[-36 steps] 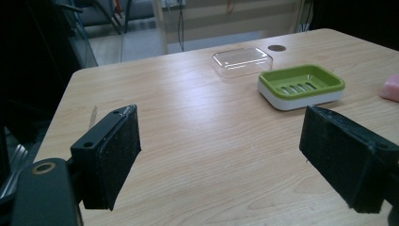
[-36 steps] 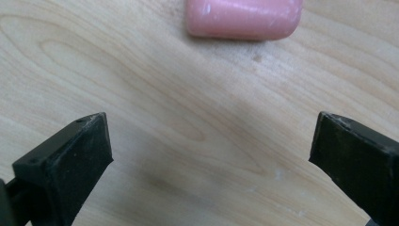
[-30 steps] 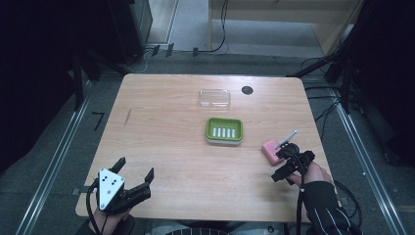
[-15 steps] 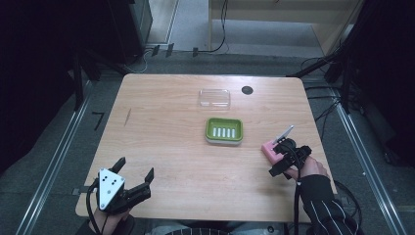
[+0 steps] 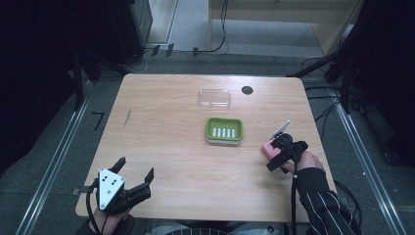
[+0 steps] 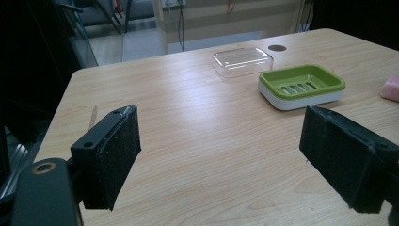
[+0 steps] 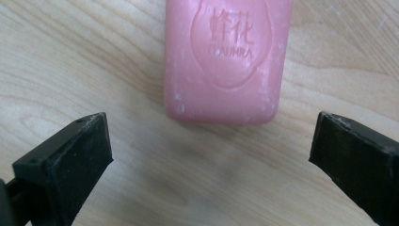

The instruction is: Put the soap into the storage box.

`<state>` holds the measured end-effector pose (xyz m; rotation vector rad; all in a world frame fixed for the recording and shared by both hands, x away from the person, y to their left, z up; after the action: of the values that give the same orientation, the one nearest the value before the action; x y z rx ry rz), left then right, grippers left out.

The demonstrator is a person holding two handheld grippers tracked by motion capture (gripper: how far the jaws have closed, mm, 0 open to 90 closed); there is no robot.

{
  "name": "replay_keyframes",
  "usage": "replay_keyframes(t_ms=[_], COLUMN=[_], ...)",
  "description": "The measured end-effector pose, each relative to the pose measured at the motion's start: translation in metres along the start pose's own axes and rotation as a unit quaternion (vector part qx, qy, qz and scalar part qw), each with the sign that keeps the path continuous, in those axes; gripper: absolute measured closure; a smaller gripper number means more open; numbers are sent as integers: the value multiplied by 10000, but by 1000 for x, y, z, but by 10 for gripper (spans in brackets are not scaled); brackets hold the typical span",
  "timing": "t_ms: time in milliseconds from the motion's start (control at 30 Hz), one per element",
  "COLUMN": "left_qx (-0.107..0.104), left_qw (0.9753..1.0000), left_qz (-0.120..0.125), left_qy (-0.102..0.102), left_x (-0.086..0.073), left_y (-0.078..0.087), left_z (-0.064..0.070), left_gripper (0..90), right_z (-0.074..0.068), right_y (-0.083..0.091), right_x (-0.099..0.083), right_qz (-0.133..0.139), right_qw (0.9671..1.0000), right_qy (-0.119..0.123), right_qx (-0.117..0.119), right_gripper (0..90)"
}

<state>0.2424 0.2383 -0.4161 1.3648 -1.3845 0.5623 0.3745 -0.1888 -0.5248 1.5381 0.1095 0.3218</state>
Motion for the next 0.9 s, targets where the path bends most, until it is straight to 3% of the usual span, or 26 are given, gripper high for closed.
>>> replay_keyframes(t_ms=[900], left_qx=[-11], left_qw=[10000], left_qz=[-16], left_qy=[-2], left_x=[0], left_y=[0], left_z=[0], left_gripper=[134], right_z=[-7], right_y=[-17], right_x=[39], right_qz=[-188], right_qw=[9995], right_qy=[121], right_qx=[207], right_gripper=[10])
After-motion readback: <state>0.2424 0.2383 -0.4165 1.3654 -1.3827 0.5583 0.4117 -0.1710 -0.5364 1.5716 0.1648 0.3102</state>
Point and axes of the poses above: each handheld gripper's, and its own axes: y roughly backward along the jaws, x roughly out of its top, z roughly to its right, the point moved 7 cm from there along -y, roughly forward along the jaws, and after that the axes turned 15 degrees about -y, right-handed, at the moved point
